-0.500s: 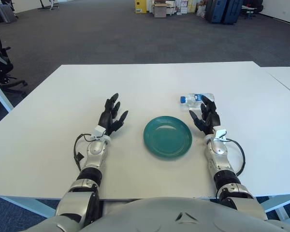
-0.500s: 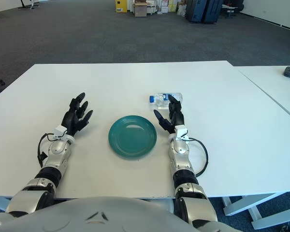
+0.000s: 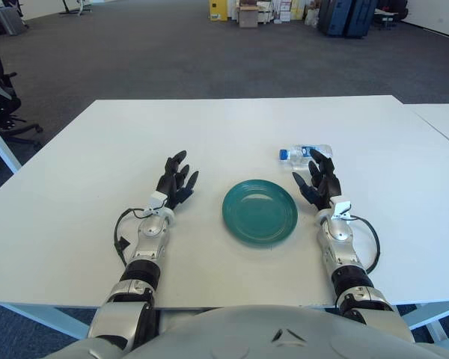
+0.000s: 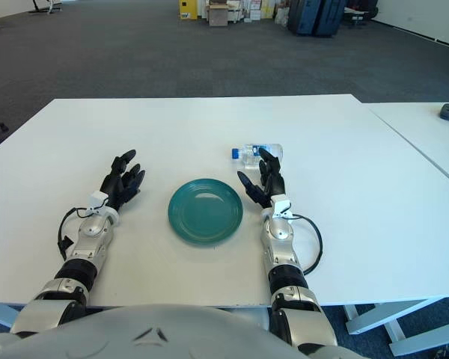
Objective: Put the bottle into the plate.
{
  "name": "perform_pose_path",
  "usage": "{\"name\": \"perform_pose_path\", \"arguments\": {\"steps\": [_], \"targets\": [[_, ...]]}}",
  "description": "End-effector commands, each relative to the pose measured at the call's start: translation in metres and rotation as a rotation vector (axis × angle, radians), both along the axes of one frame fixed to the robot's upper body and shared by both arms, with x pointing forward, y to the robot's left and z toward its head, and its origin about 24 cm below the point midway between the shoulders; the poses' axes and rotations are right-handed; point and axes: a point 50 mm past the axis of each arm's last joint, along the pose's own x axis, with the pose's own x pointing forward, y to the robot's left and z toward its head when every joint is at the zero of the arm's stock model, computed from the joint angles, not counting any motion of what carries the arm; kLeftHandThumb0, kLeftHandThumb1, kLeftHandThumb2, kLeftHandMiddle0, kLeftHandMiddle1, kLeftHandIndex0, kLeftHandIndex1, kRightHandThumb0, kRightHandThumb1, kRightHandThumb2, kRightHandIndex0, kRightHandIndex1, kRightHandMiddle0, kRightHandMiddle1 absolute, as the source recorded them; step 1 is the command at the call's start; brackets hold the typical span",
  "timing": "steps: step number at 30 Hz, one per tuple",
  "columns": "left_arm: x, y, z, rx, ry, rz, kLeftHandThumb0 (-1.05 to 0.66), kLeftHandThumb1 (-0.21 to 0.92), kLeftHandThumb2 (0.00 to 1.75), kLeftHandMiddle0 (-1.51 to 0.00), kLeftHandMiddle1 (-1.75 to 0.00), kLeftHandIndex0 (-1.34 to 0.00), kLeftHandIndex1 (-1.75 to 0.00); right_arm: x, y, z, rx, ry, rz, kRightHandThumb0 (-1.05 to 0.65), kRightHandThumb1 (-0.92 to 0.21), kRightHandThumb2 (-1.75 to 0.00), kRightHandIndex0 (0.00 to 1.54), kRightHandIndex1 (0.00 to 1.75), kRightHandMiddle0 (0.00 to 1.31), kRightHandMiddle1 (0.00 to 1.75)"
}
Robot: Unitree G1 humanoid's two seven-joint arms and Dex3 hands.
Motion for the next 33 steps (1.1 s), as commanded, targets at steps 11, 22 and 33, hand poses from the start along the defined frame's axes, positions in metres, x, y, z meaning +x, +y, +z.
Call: {"name": "perform_pose_path", "arguments": {"steps": [11, 22, 33], "targets": [[-0.014, 0.001, -0.020, 0.006, 0.144, 0.015, -0.72, 0.92, 0.43, -0.42, -0.10, 0.00, -0.74, -0.016, -0.002, -0.019, 0.040, 0.105, -0.007, -0.69, -0.77, -0.21, 0.20, 0.02, 0.00, 0.60], [-0.012, -0.001, -0.020, 0.000, 0.150, 0.023, -0.73, 0.92, 0.43, -0.42, -0.11, 0.00, -0.76, -0.008, -0.004, 0.008, 0.026, 0.001, -0.029, -0.61, -0.59, -0.54, 0.26, 0.01, 0.00, 0.68], [-0.010, -0.003, -0.020, -0.014, 0.137, 0.014, -0.74, 0.92, 0.47, -0.41, -0.10, 0.00, -0.75, 0.054, -0.037, 0.091, -0.400, -0.311, -0.015, -0.57, -0.62, -0.62, 0.42, 0.07, 0.00, 0.79]]}}
